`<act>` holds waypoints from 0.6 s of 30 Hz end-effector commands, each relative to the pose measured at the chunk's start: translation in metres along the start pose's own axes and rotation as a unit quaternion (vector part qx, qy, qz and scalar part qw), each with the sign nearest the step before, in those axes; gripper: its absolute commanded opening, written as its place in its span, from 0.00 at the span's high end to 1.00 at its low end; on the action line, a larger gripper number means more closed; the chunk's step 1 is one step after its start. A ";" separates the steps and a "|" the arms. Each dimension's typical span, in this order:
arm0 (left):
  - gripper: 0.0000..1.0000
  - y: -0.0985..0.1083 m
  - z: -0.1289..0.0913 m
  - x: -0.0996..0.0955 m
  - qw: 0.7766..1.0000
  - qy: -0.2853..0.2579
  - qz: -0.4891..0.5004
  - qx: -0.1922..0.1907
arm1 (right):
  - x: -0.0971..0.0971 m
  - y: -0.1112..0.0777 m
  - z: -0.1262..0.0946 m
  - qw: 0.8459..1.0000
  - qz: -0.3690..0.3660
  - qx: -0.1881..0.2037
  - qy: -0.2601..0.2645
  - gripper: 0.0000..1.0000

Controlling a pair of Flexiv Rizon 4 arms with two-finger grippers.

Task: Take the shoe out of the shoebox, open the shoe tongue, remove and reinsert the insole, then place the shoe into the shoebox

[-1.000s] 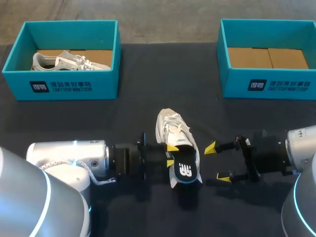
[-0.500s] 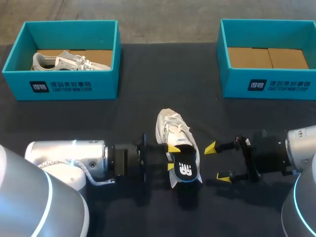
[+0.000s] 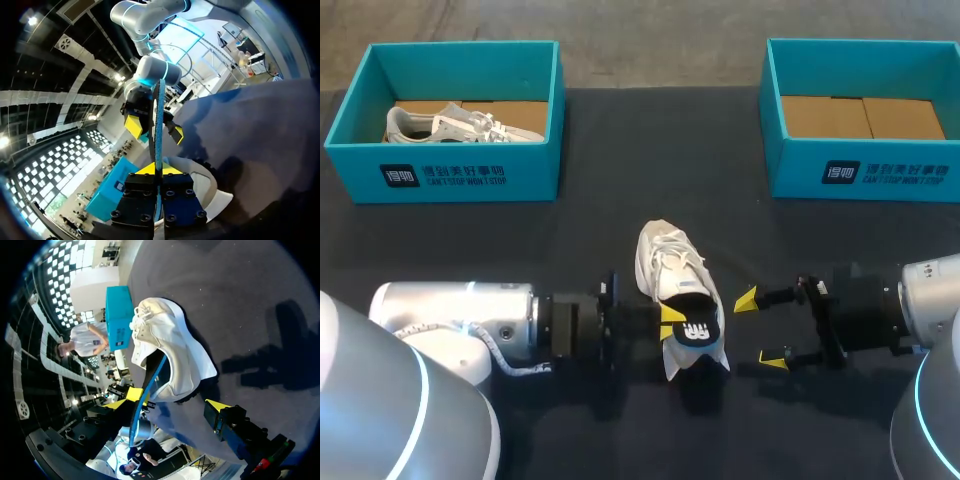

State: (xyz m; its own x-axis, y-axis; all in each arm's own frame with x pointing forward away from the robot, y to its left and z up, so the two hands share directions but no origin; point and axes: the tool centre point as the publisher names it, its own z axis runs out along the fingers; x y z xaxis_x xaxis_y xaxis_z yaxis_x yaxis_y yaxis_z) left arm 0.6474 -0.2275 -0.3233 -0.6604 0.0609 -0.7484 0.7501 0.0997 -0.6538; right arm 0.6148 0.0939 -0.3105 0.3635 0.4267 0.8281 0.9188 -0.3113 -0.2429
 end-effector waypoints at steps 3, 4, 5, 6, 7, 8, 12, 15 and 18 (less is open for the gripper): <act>1.00 0.005 0.005 -0.001 1.000 0.007 0.008 -0.009 | 0.000 -0.001 0.000 1.000 0.000 -0.001 0.000 0.00; 1.00 0.006 0.005 -0.001 1.000 0.008 0.012 -0.012 | 0.000 -0.001 0.000 1.000 0.000 -0.001 0.000 0.00; 1.00 0.007 0.006 0.000 1.000 0.010 0.015 -0.015 | 0.000 -0.001 0.000 1.000 0.000 -0.001 0.000 0.00; 1.00 0.008 0.006 0.000 1.000 0.011 0.017 -0.018 | 0.000 -0.001 0.000 1.000 0.000 -0.001 0.000 0.00; 1.00 0.010 0.007 0.000 1.000 0.012 0.020 -0.021 | 0.000 -0.001 0.000 1.000 0.000 -0.001 0.000 0.00; 1.00 0.011 0.007 0.000 0.999 0.012 0.023 -0.024 | 0.000 -0.001 0.000 1.000 0.000 -0.001 0.000 0.00; 1.00 0.016 0.009 -0.001 0.999 0.013 0.025 -0.032 | 0.000 -0.001 0.000 1.000 0.000 -0.001 0.000 0.00; 1.00 0.018 0.010 -0.001 0.999 0.014 0.026 -0.036 | 0.000 -0.001 0.000 1.000 0.000 -0.001 0.000 0.00; 1.00 0.022 0.011 -0.001 0.999 0.015 0.025 -0.046 | 0.000 -0.001 0.000 1.000 0.000 -0.001 0.000 0.00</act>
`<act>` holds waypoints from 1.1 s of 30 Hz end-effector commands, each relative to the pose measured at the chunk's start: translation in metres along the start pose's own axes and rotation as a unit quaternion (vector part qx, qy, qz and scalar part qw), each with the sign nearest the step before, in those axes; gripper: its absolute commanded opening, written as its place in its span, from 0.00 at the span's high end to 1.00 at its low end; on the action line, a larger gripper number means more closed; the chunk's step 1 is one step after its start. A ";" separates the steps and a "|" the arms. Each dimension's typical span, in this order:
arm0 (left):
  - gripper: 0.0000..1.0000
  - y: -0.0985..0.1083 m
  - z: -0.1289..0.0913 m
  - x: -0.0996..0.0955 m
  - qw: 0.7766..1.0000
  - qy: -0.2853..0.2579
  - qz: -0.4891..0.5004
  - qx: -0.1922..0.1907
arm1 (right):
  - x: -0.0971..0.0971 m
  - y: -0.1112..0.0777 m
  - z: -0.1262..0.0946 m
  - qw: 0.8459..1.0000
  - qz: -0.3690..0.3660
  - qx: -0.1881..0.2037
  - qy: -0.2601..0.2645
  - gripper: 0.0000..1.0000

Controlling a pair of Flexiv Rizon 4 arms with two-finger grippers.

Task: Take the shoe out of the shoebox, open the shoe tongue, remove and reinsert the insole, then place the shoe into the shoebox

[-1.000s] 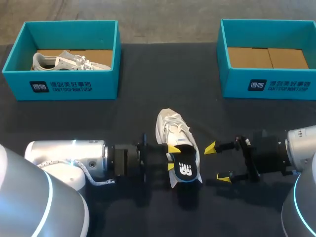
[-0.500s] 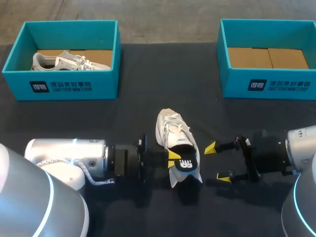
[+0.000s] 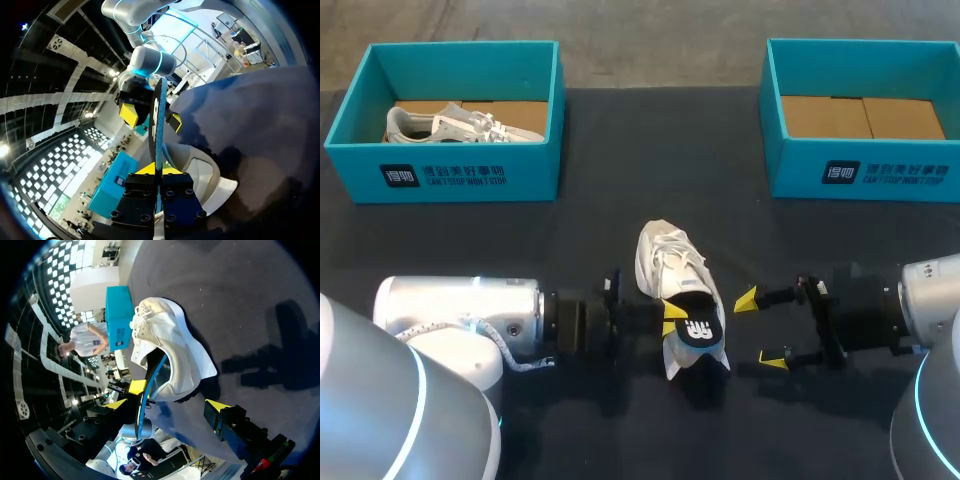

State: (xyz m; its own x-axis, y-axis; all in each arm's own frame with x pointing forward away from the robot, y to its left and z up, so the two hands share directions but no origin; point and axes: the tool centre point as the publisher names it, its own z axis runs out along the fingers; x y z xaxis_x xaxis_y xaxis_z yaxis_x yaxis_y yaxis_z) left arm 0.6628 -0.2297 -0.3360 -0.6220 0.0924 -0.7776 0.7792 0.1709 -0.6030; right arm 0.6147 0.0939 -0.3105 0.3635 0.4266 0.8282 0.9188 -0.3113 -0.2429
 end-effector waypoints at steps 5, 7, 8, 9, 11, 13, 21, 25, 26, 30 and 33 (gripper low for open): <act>1.00 0.010 0.009 0.002 1.000 0.007 -0.004 -0.020 | 0.000 -0.001 0.000 1.000 0.000 -0.001 0.000 0.00; 1.00 0.013 0.009 0.002 1.000 0.007 -0.005 -0.025 | 0.000 -0.001 0.000 1.000 0.000 -0.001 0.000 0.00; 1.00 0.014 0.009 0.001 1.000 0.007 -0.005 -0.026 | 0.000 -0.001 0.000 1.000 0.000 -0.001 0.000 0.00; 1.00 0.016 0.009 0.001 1.000 0.007 -0.004 -0.030 | 0.000 -0.001 0.000 1.000 0.000 -0.001 0.000 0.00; 1.00 0.018 0.008 0.001 0.999 0.006 -0.004 -0.035 | 0.000 -0.001 0.000 1.000 0.000 -0.001 0.000 0.00; 1.00 0.018 0.008 0.001 0.999 0.006 -0.004 -0.035 | 0.000 -0.001 0.000 1.000 0.000 -0.001 0.000 0.00; 1.00 0.019 0.005 -0.001 0.999 0.002 -0.009 -0.037 | 0.000 -0.001 0.000 1.000 0.000 -0.001 0.000 0.00; 0.61 0.013 0.002 0.000 0.999 0.003 -0.012 -0.031 | 0.000 -0.001 0.000 1.000 0.000 -0.001 0.000 0.00; 0.58 0.011 0.001 -0.001 1.000 0.003 -0.012 -0.028 | 0.000 -0.001 0.000 1.000 0.000 -0.001 0.000 0.00; 0.64 0.004 -0.001 -0.001 1.000 0.001 -0.010 -0.018 | 0.000 -0.001 0.000 1.000 0.000 -0.001 0.000 0.00; 0.74 -0.002 -0.002 -0.001 1.000 0.001 -0.010 -0.011 | 0.000 -0.001 0.000 1.000 0.000 -0.001 0.000 0.00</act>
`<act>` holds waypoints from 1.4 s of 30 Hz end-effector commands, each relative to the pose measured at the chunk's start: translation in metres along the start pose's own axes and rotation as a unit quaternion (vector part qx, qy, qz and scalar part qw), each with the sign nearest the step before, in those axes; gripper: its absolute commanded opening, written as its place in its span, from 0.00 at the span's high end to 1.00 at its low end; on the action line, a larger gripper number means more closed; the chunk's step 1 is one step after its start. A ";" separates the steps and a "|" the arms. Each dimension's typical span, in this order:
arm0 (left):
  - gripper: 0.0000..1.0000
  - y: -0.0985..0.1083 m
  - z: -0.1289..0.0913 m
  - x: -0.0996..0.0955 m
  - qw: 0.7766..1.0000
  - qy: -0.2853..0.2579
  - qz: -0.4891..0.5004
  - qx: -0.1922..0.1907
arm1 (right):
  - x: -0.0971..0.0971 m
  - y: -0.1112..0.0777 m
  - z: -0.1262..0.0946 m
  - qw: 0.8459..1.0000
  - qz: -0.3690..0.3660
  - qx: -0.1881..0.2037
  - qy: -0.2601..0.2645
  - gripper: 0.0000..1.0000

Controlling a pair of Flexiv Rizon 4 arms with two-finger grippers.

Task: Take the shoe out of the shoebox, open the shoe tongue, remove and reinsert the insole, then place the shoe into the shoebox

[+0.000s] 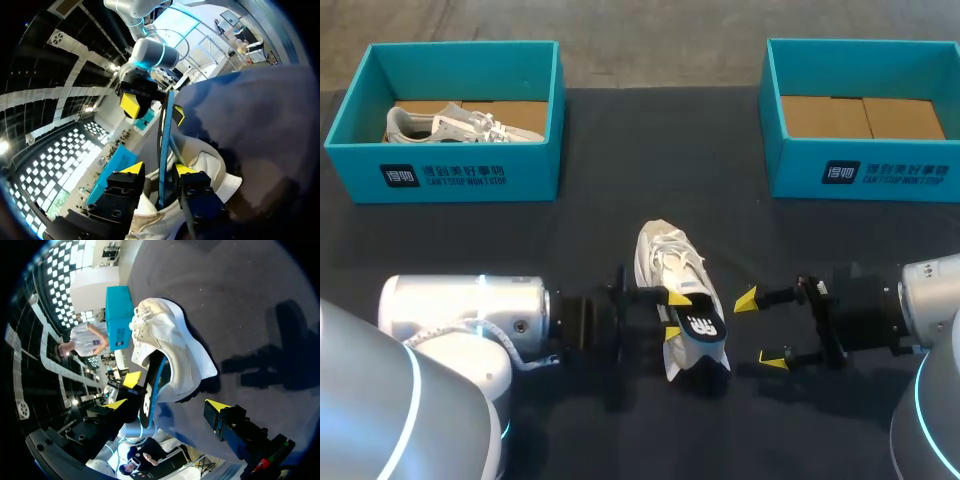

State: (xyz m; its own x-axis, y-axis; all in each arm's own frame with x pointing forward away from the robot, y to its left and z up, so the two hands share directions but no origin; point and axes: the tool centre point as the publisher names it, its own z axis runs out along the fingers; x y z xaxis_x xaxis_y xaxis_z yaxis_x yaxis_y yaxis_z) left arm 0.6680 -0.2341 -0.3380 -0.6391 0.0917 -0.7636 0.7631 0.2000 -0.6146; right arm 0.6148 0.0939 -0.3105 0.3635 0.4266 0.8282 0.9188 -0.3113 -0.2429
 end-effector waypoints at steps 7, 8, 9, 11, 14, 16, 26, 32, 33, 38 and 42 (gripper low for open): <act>0.88 -0.015 -0.008 0.000 1.000 0.002 0.005 0.016 | 0.000 -0.001 0.000 1.000 0.000 -0.001 0.000 0.00; 0.88 -0.016 -0.007 0.000 1.000 0.002 0.006 0.016 | 0.000 -0.001 0.000 1.000 0.000 -0.001 0.000 0.00; 0.85 -0.017 -0.007 -0.001 1.000 0.003 0.006 0.018 | 0.000 -0.001 0.000 1.000 0.000 -0.001 0.000 0.00; 0.80 -0.018 -0.006 -0.001 1.000 0.004 0.007 0.020 | 0.000 -0.001 0.000 1.000 0.000 -0.001 0.000 0.00; 0.81 -0.020 -0.003 0.000 1.000 0.008 0.007 0.024 | 0.000 -0.001 0.000 1.000 0.000 -0.001 0.000 0.00; 1.00 -0.020 -0.001 0.000 1.000 0.011 0.008 0.026 | 0.000 -0.001 0.000 1.000 0.000 -0.001 0.000 0.00; 1.00 -0.013 0.003 0.001 1.000 0.015 0.012 0.016 | 0.000 -0.001 0.000 1.000 0.000 -0.001 0.000 0.00; 1.00 -0.008 0.005 0.000 1.000 0.016 0.017 0.006 | 0.000 -0.001 0.000 1.000 0.000 -0.001 0.000 0.00; 1.00 -0.007 0.006 0.000 1.000 0.016 0.017 0.005 | 0.000 -0.001 0.000 1.000 0.000 -0.001 0.000 0.00; 1.00 0.000 0.007 0.001 1.000 0.022 0.016 -0.004 | 0.000 -0.001 0.000 1.000 0.000 -0.001 0.000 0.00; 1.00 0.007 0.009 0.004 0.999 0.027 0.014 -0.014 | 0.000 -0.001 0.000 1.000 0.000 -0.001 0.000 0.00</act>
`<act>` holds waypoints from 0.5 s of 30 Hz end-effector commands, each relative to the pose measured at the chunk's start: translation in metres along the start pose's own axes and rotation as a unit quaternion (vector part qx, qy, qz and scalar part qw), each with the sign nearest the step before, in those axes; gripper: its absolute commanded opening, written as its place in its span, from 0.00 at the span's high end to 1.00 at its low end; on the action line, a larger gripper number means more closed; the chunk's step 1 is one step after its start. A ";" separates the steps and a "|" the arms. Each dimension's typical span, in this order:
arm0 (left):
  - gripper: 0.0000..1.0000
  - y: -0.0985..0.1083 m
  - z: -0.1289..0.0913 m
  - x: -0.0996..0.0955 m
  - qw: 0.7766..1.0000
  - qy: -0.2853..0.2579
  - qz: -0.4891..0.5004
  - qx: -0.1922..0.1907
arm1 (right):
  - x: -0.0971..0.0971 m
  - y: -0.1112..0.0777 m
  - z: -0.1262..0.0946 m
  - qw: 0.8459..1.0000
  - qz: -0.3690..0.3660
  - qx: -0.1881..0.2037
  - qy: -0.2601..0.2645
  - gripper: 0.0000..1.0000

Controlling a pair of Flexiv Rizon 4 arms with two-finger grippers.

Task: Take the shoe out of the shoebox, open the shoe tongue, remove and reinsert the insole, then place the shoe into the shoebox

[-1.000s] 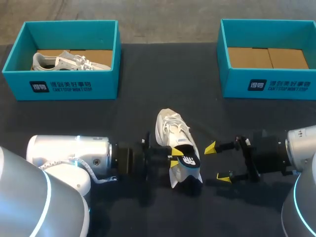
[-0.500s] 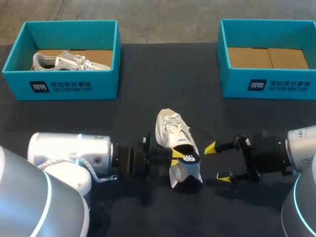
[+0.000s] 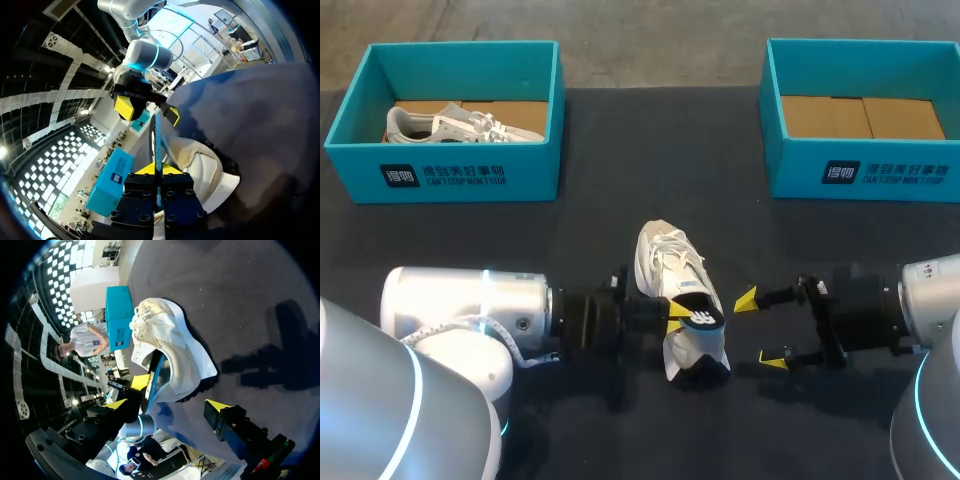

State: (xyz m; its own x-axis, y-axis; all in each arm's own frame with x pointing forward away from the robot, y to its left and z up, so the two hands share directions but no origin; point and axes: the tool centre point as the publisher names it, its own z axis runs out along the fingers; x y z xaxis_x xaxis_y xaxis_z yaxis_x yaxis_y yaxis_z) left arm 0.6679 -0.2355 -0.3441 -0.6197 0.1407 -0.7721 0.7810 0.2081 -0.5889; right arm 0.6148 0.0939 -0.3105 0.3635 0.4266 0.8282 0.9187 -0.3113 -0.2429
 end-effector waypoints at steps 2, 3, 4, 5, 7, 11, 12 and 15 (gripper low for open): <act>1.00 0.006 0.006 -0.001 1.000 0.006 -0.002 -0.010 | 0.000 -0.001 0.000 1.000 0.000 -0.001 0.000 0.00; 1.00 0.011 0.006 -0.001 1.000 0.007 -0.002 -0.017 | 0.000 -0.001 0.000 1.000 0.000 -0.001 0.000 0.00; 1.00 0.011 0.006 -0.001 1.000 0.007 -0.002 -0.017 | 0.000 -0.001 0.000 1.000 0.000 -0.001 0.000 0.00; 1.00 0.011 0.006 -0.001 1.000 0.007 -0.002 -0.017 | 0.000 -0.001 0.000 1.000 0.000 -0.001 0.000 0.00; 1.00 0.011 0.006 -0.001 1.000 0.007 -0.002 -0.017 | 0.000 -0.001 0.000 1.000 0.000 -0.001 0.000 0.00; 1.00 0.011 0.006 -0.001 1.000 0.007 -0.002 -0.017 | 0.000 -0.001 0.000 1.000 0.000 -0.001 0.000 0.00; 1.00 0.011 0.006 -0.001 1.000 0.007 -0.002 -0.017 | 0.000 -0.001 0.000 1.000 0.000 -0.001 0.000 0.00; 1.00 0.011 0.006 -0.001 1.000 0.007 -0.002 -0.017 | 0.000 -0.001 0.000 1.000 0.000 -0.001 0.000 0.00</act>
State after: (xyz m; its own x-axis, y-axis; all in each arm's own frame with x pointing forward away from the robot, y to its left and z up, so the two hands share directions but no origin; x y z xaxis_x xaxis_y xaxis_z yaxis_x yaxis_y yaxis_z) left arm 0.6776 -0.2374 -0.3510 -0.6240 0.1495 -0.7670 0.7756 0.2379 -0.5847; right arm 0.6147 0.0939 -0.3105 0.3635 0.4266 0.8282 0.9188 -0.3113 -0.2429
